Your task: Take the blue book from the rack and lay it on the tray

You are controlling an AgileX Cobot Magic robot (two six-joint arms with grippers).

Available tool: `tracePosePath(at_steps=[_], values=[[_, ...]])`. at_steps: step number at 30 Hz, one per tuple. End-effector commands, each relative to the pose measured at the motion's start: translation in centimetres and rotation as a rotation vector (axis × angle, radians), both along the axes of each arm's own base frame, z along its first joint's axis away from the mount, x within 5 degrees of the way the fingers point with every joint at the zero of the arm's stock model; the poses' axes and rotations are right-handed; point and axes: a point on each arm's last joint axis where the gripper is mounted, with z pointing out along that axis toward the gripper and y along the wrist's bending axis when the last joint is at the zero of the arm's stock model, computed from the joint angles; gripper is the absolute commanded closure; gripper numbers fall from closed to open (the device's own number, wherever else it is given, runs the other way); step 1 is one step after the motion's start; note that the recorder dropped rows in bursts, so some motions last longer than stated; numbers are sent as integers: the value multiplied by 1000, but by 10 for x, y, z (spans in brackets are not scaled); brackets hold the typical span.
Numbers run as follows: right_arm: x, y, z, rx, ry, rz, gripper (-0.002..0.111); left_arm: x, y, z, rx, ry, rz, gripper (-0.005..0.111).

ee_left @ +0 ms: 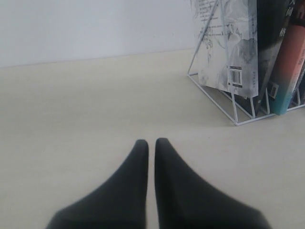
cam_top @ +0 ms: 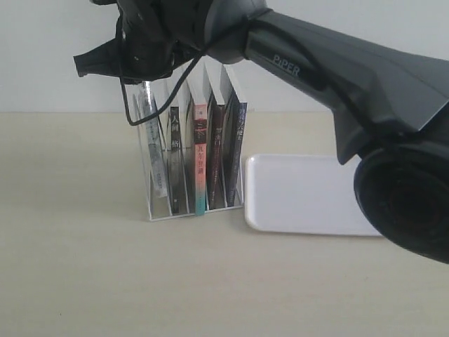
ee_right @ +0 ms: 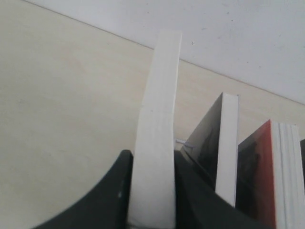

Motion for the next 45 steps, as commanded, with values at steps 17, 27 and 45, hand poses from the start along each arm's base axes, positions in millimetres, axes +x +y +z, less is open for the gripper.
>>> tracePosePath(at_steps=[17,27,45], values=[[4,-2,16,3,-103,24,108,0,0,3,-7,-21,2,102],[-5,-2,0,-33,59,32,56,0,0,3,-7,-21,2,102],[-31,-47,73,-109,42,-63,56,0,0,3,-7,-21,2,102]])
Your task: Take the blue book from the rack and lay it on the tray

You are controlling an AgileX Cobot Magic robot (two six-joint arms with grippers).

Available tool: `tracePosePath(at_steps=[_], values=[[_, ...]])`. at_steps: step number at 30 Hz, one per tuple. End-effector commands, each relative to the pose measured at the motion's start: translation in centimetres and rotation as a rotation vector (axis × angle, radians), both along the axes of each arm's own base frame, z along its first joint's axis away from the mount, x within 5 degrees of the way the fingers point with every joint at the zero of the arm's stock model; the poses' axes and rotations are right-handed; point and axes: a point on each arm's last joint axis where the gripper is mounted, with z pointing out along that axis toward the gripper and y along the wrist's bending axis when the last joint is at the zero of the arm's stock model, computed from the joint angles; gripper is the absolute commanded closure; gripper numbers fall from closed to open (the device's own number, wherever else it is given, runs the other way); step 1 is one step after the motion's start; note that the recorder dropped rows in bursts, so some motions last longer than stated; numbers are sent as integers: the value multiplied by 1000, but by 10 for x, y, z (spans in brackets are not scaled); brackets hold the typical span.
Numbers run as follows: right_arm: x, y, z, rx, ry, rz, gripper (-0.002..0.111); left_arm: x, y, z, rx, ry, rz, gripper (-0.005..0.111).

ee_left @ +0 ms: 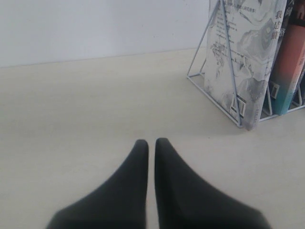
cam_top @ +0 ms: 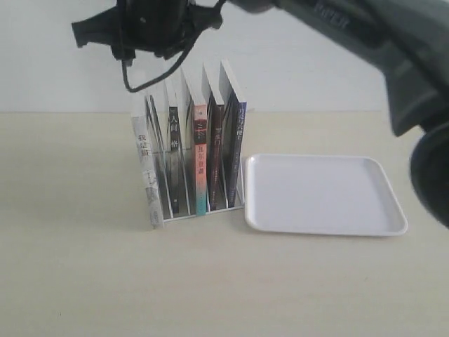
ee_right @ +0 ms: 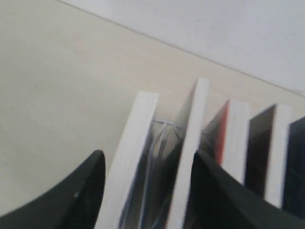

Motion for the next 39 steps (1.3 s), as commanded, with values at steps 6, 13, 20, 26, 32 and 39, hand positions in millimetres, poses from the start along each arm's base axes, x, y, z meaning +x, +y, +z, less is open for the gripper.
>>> tracePosePath(at_steps=[6,13,20,26,32,39], values=[[-8,-41,39,-178,-70,-91,78,0,0,3,-7,-21,2,102],[-16,-42,50,-186,-73,-1,108,0,0,3,-7,-21,2,102],[-35,-64,84,-186,-134,24,108,0,0,3,-7,-21,2,102],[-63,-136,75,-304,-60,-128,108,0,0,3,-7,-21,2,102],[-75,-192,33,-226,-75,-197,108,0,0,3,-7,-21,2,102],[-14,-203,-10,206,90,-7,108,0,0,3,-7,-21,2,102]])
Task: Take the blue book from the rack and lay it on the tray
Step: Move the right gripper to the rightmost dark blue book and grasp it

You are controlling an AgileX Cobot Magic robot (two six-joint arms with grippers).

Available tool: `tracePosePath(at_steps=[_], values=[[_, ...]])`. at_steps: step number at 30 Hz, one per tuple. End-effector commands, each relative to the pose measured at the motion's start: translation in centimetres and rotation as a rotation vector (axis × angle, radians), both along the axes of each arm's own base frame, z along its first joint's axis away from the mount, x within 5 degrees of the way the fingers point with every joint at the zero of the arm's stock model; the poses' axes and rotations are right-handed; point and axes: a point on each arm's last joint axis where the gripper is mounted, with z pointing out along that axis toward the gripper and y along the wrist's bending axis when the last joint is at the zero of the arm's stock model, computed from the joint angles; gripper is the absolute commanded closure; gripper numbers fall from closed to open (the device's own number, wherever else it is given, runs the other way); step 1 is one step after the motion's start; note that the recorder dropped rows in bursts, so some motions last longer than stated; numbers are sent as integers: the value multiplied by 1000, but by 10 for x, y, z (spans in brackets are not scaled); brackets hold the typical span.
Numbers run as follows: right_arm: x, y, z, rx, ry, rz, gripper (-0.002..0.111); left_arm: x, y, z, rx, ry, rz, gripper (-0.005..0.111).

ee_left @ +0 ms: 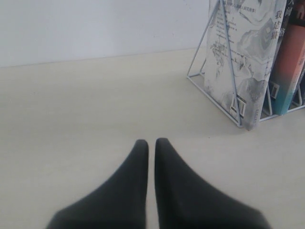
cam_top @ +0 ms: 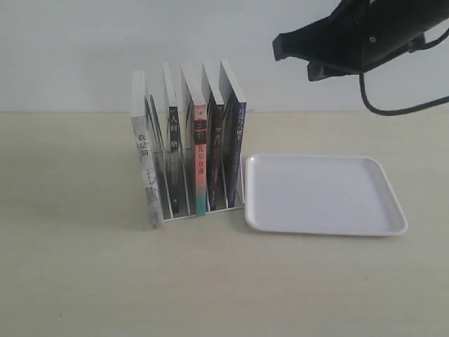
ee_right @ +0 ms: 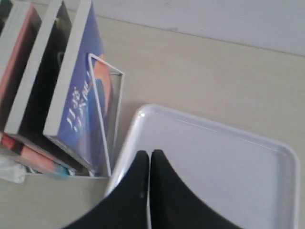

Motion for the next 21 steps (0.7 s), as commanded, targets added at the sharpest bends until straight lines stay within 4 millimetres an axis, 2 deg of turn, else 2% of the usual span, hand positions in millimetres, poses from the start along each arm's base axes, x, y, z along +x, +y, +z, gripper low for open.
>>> tracePosePath(at_steps=[1,2,4,8,14,17,21], values=[[29,7,0,185,102,196,108,0,0,3,-7,-21,2,102],[37,15,-3,191,144,261,108,0,0,3,-7,-21,2,102],[46,24,0,197,136,280,108,0,0,3,-7,-21,2,102],[57,29,15,255,127,224,105,0,0,3,-7,-21,2,102],[60,24,19,189,102,190,59,0,0,3,-7,-21,2,102],[62,26,12,188,133,194,60,0,0,3,-7,-21,2,102],[62,41,3,168,139,230,61,0,0,3,-7,-21,2,102]])
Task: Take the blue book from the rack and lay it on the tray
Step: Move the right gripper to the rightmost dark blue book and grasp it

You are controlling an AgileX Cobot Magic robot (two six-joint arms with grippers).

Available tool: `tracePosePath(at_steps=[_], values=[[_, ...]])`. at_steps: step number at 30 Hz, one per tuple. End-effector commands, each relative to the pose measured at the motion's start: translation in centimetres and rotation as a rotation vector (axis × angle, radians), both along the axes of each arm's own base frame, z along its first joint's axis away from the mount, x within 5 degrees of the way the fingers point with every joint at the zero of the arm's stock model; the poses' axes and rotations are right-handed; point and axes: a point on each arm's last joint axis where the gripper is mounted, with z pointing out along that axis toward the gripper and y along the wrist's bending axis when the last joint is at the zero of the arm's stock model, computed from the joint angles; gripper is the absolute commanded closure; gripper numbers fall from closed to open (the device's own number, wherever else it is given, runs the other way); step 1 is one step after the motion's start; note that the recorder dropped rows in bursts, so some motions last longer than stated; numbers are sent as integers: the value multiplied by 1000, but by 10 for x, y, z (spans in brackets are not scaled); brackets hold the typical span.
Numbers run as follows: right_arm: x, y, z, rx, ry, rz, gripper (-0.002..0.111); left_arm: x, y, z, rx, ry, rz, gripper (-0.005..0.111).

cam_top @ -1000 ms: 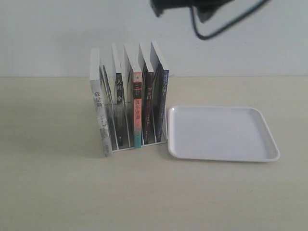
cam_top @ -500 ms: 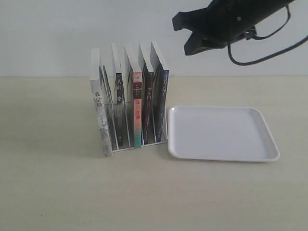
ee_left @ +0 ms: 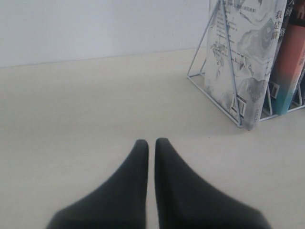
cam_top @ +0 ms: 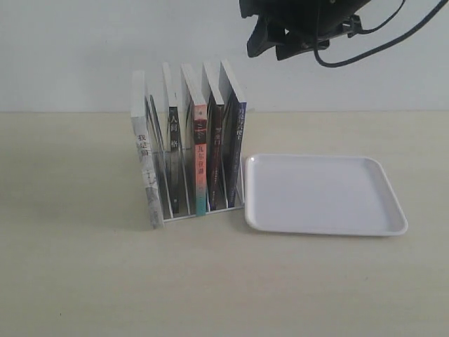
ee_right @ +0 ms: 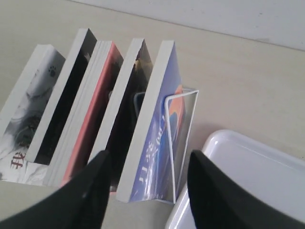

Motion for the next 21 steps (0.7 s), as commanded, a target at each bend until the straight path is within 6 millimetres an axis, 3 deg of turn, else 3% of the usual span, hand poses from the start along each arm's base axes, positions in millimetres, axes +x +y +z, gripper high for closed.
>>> tracePosePath(at_steps=[1,7,21], values=[[0,18,-10,-31,-11,46,61,0,0,3,-7,-21,2,102],[6,32,-20,-53,5,38,61,0,0,3,-7,-21,2,102],[20,36,-51,-116,74,38,61,0,0,3,-7,-21,2,102]])
